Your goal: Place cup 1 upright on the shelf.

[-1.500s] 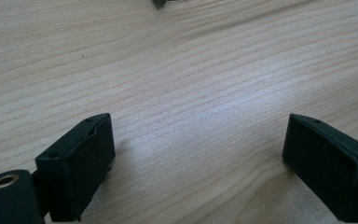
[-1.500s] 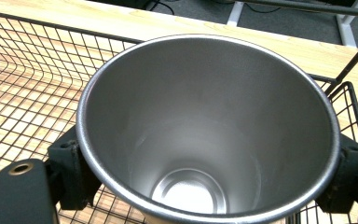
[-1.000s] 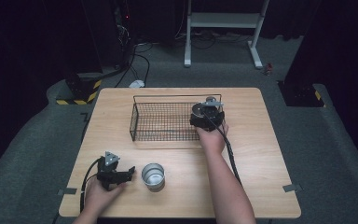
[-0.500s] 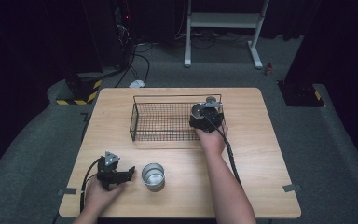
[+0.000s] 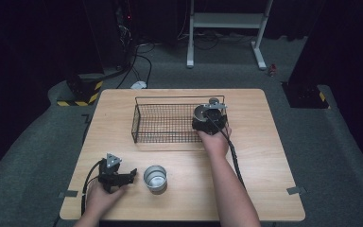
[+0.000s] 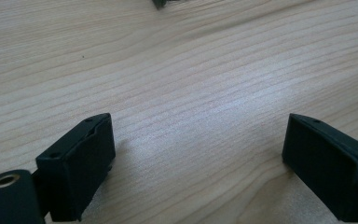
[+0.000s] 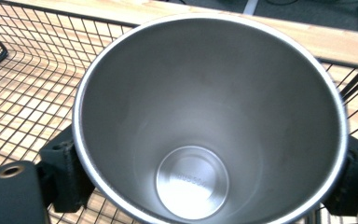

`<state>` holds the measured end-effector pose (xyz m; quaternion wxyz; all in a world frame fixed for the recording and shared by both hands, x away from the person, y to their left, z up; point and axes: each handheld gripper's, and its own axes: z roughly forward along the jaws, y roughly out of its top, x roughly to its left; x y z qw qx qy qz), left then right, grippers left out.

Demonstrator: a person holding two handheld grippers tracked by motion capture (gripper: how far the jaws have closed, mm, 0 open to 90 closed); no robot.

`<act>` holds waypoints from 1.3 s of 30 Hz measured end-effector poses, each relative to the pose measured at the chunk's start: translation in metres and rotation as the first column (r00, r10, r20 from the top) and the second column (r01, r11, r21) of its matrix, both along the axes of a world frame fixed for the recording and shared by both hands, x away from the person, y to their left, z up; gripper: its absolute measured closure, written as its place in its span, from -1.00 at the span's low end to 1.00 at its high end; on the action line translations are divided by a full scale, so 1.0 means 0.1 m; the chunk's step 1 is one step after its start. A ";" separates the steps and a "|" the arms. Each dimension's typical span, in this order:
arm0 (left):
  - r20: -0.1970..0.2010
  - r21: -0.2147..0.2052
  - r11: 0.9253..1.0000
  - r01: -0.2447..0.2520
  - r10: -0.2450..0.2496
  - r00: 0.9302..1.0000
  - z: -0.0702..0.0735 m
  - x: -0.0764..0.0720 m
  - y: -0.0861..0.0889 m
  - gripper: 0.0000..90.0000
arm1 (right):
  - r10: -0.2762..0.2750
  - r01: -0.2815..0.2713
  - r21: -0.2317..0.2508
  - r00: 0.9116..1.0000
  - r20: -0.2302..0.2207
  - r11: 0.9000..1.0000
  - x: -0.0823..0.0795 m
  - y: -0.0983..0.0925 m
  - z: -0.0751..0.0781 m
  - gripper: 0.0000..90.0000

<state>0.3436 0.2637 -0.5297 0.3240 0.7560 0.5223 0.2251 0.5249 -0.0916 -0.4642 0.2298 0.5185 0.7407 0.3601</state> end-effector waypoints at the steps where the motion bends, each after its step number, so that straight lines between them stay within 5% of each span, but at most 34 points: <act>1: 0.000 0.000 1.000 0.000 0.000 1.000 0.00 0.00 0.00 -0.79 | -0.009 0.009 -0.005 1.000 0.000 1.000 0.00 0.00 -0.01 -0.78; 20: -0.001 -0.001 1.000 -0.001 0.001 1.000 0.00 0.00 0.00 -0.79 | -0.006 0.007 -0.019 0.998 0.061 1.000 -0.19 -0.08 0.03 -0.78; 27: 0.002 0.007 1.000 0.004 -0.004 1.000 0.00 0.01 0.00 -0.79 | -0.014 0.014 -0.003 0.999 0.041 1.000 -0.26 -0.10 0.05 -0.78; 39: 0.001 0.006 1.000 0.003 -0.003 1.000 0.00 0.01 0.00 -0.79 | 0.002 -0.004 0.025 0.996 0.088 1.000 -0.46 -0.18 0.11 -0.78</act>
